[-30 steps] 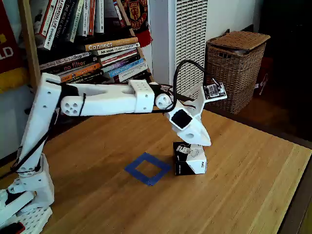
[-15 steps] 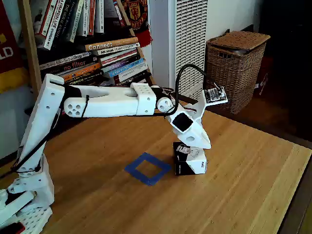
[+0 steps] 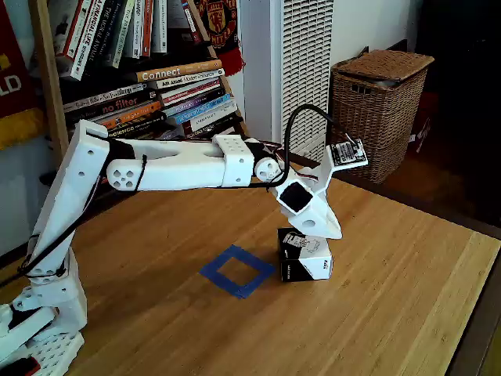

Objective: Push the box on top of the target

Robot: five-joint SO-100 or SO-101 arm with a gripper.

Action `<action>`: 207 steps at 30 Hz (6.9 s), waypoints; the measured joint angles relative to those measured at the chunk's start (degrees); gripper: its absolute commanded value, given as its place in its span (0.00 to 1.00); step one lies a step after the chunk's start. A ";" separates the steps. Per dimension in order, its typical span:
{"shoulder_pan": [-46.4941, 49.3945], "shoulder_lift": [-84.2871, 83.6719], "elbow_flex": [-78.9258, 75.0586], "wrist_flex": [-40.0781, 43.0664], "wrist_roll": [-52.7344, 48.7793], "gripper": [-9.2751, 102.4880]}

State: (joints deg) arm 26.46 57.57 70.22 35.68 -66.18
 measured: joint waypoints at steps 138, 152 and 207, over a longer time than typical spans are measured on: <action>-7.12 6.06 7.65 11.95 -3.60 0.08; -8.00 6.06 7.82 13.71 -3.60 0.08; -10.37 10.37 12.92 14.24 -3.60 0.08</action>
State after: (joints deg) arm 16.08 67.94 83.14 49.92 -69.79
